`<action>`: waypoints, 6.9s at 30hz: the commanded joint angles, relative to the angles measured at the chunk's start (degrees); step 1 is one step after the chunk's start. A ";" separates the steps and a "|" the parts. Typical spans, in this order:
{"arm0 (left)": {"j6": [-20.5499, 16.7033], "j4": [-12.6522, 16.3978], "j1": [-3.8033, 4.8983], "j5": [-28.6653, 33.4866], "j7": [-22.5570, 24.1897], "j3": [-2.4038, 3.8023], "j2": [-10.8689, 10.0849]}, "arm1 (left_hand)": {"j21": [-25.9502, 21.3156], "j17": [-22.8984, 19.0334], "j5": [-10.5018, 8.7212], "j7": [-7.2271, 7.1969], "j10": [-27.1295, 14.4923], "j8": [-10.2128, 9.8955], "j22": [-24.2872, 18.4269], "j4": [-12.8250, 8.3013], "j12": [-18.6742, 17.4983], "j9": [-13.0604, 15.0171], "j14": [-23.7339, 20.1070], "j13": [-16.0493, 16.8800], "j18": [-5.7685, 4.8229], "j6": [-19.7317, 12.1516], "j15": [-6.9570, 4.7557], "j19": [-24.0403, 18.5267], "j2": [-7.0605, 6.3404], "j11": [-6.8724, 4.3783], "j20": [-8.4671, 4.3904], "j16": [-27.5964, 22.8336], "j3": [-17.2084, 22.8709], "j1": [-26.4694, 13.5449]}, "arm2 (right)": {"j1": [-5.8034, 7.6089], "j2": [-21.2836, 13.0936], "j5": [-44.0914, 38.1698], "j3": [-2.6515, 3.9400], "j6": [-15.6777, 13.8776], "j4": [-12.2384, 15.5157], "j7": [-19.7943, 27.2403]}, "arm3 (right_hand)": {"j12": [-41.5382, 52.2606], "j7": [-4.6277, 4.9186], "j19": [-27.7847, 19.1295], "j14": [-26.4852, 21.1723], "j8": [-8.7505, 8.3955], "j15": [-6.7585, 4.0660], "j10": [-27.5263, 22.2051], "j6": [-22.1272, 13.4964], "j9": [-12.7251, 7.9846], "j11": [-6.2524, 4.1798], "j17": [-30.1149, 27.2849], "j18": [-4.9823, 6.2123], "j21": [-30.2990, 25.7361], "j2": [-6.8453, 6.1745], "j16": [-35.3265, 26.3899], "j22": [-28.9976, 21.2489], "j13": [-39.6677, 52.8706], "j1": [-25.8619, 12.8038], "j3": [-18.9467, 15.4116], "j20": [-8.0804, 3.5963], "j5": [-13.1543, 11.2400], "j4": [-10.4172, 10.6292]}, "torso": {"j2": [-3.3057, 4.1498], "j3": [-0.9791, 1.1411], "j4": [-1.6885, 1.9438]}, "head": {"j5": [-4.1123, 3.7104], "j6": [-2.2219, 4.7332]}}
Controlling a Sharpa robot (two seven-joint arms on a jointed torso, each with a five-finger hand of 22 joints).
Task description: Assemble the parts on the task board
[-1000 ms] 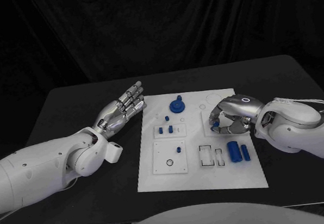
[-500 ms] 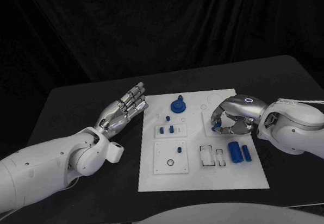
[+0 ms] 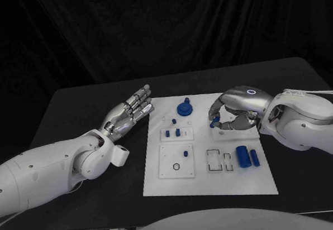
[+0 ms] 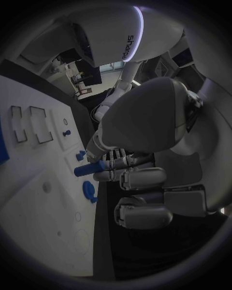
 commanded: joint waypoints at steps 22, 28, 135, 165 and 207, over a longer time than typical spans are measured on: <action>-0.65 1.04 -0.11 0.40 4.64 0.06 -1.42 | 0.02 -0.09 0.34 1.08 -0.07 0.18 0.01 0.19 0.31 0.08 -0.03 0.03 0.37 0.21 -0.21 -0.19 0.47 -0.45 -0.16 -0.21 0.60 0.84 | -0.47 15.82 -10.78 0.03 10.00 2.14 -0.61 | 0.34 0.18 0.60 2.52 0.28 0.25 -0.46 -1.34 0.47 0.19 4.75 0.75 -1.36 0.95 -0.91 11.59 0.06 0.48 0.93 0.14 -1.24 -1.18 | 0.01 -0.05 0.04 | 3.60 0.00; -0.69 1.21 -0.10 0.40 4.64 0.06 -1.72 | 0.05 -0.09 0.36 1.19 -0.07 0.19 0.10 0.23 0.38 0.08 -0.03 0.04 0.38 0.25 -0.20 -0.16 0.65 -0.32 -0.15 -0.21 0.67 0.84 | -2.53 16.92 -12.13 0.03 10.65 1.74 -0.55 | 0.36 0.17 0.54 2.44 0.29 0.24 -0.44 -1.45 0.53 0.15 4.57 0.77 -1.44 0.99 -1.02 11.56 0.07 0.53 1.02 0.15 -1.38 -1.31 | 0.00 -0.05 0.03 | 4.25 0.00; 1.29 0.38 -0.12 0.40 2.78 0.06 -0.33 | 0.20 -0.09 1.37 2.24 -0.05 0.21 0.35 -0.87 0.51 0.11 -0.03 0.06 0.26 0.35 0.76 0.01 0.80 0.93 0.08 -0.21 1.86 3.15 | -7.89 8.53 -9.76 0.03 -8.89 1.83 3.46 | -0.18 -2.70 -0.09 1.51 -4.71 1.21 -7.01 -13.22 -6.90 1.25 2.86 1.03 -3.27 -0.80 -1.70 11.27 -0.01 -8.29 -11.43 1.14 -29.94 8.19 | 0.01 -0.03 0.01 | 4.05 0.00; 0.09 0.98 -0.14 0.40 4.33 0.06 -0.08 | 0.20 -0.09 1.53 2.55 0.06 0.41 0.24 -0.21 1.18 0.28 -0.03 0.18 0.33 1.54 -0.43 -0.02 0.32 0.08 -0.13 -0.21 1.80 3.46 | -0.71 -9.49 13.45 -0.02 -8.27 1.26 -1.38 | 32.07 -2.09 -4.73 -2.12 -0.72 -2.50 18.32 -0.16 -10.23 -3.45 -5.53 3.09 -15.17 3.49 -7.89 7.93 29.20 -0.35 -6.13 -2.13 -17.43 5.08 | 0.04 -0.01 -0.03 | -2.66 0.00; 1.33 0.68 -0.22 0.40 3.88 0.06 -0.11 | 0.26 -0.09 1.72 3.14 0.24 0.36 0.26 -0.28 2.27 0.26 -0.03 0.35 0.33 1.45 0.28 0.01 0.37 3.74 -0.06 -0.21 2.26 4.32 | 5.32 0.11 13.43 0.01 38.10 -1.08 -34.55 | 59.40 -7.43 6.08 5.96 0.82 -5.80 33.72 18.37 -1.98 -6.97 15.09 -1.84 8.15 2.68 4.53 15.07 62.82 -33.47 -9.10 -5.41 -25.39 8.60 | -0.02 -0.03 0.14 | -4.34 0.00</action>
